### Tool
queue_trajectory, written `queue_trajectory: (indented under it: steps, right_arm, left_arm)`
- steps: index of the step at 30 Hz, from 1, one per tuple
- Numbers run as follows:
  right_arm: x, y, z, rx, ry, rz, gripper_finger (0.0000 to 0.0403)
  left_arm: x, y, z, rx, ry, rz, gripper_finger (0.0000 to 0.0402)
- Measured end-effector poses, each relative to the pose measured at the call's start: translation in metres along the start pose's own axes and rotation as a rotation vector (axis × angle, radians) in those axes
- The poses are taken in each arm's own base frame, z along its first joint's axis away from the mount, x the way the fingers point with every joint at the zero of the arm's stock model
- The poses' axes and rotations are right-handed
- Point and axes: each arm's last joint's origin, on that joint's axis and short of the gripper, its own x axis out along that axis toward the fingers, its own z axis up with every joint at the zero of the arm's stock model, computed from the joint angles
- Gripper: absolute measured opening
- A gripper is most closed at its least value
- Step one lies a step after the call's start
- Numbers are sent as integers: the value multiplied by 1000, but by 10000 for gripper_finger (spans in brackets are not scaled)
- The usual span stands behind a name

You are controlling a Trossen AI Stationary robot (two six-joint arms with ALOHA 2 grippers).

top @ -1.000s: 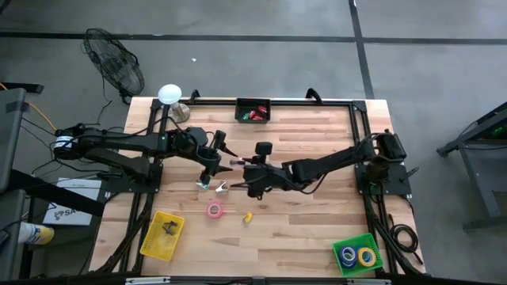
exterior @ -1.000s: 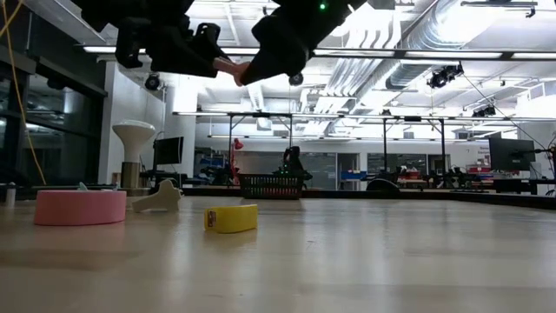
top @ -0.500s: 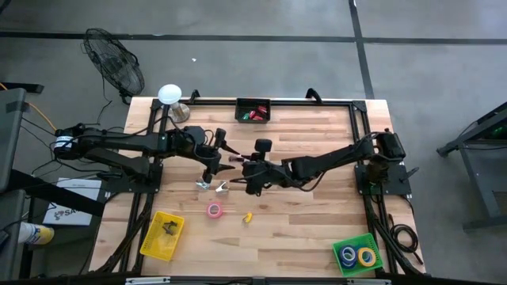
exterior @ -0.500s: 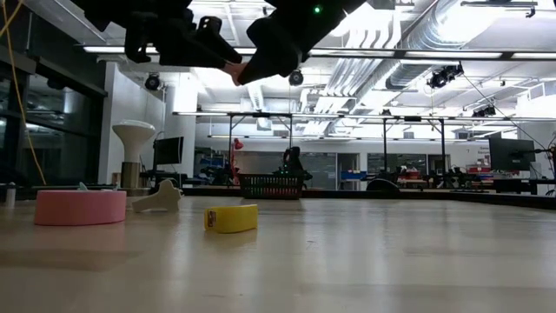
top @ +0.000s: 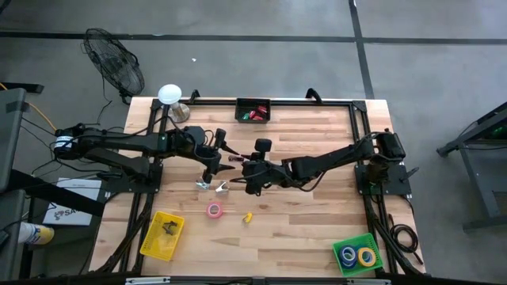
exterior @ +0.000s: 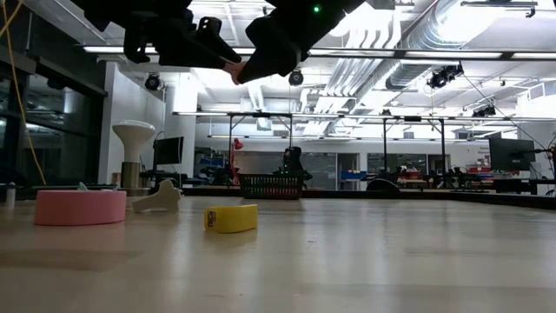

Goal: Pick and place Stapler, Stapler remover, tape
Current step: Put the pink staple remover into the yellow bin

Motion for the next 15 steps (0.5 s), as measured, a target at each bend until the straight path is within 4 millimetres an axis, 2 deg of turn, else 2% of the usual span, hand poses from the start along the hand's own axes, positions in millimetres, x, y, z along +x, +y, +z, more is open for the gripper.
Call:
queue_trajectory:
  steps: [10, 15]
  right_arm:
    - [0, 0, 1, -8, -5, -11, 75]
    - [0, 0, 1, 2, -7, -14, 75]
  left_arm:
    - [0, 1, -1, -13, 20, 29, 126]
    - [0, 1, -1, -13, 26, 34, 93]
